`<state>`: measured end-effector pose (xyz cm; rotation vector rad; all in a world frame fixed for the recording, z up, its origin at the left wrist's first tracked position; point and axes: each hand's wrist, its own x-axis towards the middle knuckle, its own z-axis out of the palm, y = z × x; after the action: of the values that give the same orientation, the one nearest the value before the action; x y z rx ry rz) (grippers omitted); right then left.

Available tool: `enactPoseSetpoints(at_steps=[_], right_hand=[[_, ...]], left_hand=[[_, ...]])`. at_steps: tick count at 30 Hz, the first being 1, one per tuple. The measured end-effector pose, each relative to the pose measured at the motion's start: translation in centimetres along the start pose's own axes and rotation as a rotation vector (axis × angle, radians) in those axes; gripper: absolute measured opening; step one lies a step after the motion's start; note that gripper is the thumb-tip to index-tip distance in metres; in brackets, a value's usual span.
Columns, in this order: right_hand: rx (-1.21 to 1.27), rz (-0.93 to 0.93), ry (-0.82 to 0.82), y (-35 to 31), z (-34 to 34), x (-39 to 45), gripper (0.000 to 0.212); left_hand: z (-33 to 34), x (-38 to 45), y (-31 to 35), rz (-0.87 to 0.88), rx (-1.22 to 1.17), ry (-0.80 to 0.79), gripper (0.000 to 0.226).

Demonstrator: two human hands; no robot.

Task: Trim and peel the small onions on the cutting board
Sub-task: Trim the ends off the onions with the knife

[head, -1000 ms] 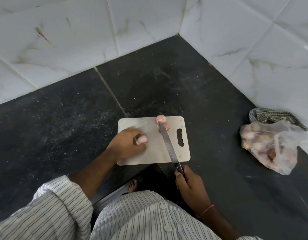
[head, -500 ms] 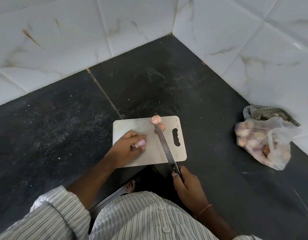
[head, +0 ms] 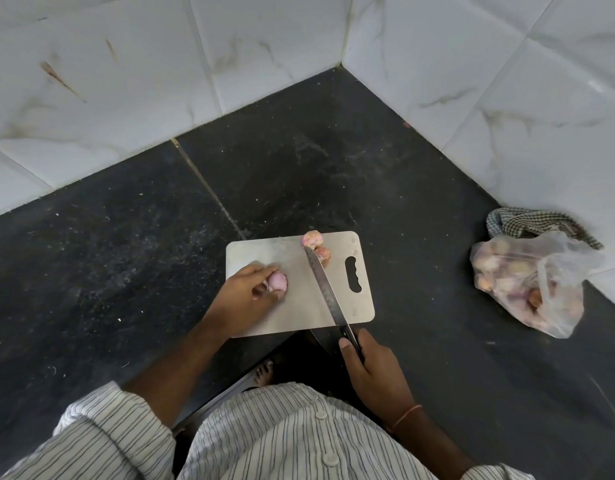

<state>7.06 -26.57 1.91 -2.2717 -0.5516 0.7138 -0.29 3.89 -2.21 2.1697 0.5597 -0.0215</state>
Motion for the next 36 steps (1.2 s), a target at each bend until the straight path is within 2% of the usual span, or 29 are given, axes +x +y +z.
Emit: enactPoseSetpoints(at_steps=[7, 10, 13, 17, 21, 27, 36], right_hand=[[-0.045, -0.010, -0.033, -1.2, -0.2, 0.0, 0.018], [-0.103, 0.014, -0.033, -1.8, 0.0, 0.0, 0.052], [-0.148, 0.018, -0.061, -2.7, 0.1, -0.1, 0.072], [-0.257, 0.003, -0.049, -3.8, 0.4, -0.2, 0.059], [-0.353, -0.001, -0.049, -4.4, 0.7, -0.3, 0.058], [-0.401, 0.012, -0.042, -4.8, 1.0, -0.3, 0.053], [-0.433, 0.013, -0.099, -5.7, 2.1, 0.2, 0.031]], left_hand=[[1.3, 0.6, 1.2, -0.004, -0.101, 0.028, 0.049], [2.1, 1.1, 2.1, 0.012, -0.121, 0.053, 0.042], [2.2, 1.4, 2.5, -0.016, -0.173, 0.053, 0.038], [1.8, 1.5, 2.5, -0.013, -0.217, 0.052, 0.041], [1.7, 1.6, 2.6, -0.040, -0.231, 0.057, 0.052], [1.8, 1.7, 2.4, -0.062, -0.253, 0.056, 0.055], [2.0, 1.7, 2.1, -0.076, -0.263, 0.066, 0.057]])
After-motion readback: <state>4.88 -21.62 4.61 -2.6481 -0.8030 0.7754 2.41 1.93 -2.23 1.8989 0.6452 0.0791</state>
